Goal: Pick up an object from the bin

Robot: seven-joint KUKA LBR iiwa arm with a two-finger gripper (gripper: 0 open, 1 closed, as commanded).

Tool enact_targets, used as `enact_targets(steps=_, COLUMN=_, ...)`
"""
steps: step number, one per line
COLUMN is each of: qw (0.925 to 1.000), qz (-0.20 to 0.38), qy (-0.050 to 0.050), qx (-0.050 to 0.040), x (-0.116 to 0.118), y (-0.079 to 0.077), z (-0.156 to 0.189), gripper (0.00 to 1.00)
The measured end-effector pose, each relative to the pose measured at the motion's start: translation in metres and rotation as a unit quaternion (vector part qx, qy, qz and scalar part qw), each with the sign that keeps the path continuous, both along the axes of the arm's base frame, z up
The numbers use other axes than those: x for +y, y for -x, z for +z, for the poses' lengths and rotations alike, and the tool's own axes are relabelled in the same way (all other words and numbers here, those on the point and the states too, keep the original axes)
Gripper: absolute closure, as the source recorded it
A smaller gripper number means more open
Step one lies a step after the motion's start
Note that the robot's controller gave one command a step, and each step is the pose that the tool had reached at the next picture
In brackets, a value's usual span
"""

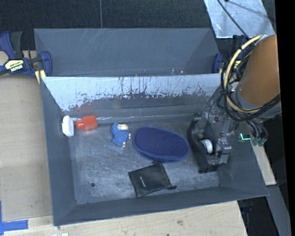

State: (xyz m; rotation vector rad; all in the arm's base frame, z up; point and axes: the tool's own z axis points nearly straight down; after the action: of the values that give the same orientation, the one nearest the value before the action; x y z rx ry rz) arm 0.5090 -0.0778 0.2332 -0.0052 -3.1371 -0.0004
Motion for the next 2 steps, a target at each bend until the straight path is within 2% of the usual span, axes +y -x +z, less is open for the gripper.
enact_targets(steps=1, qw=1.0, qz=-0.007, qy=0.0, qx=-0.0021, x=0.0446, y=-0.0281, z=-0.1474, gripper=0.0)
enact_targets(steps=2, qw=1.0, qz=-0.008, qy=0.001, qx=-0.0044, x=0.0429, y=-0.0288, z=-0.1431, gripper=1.0)
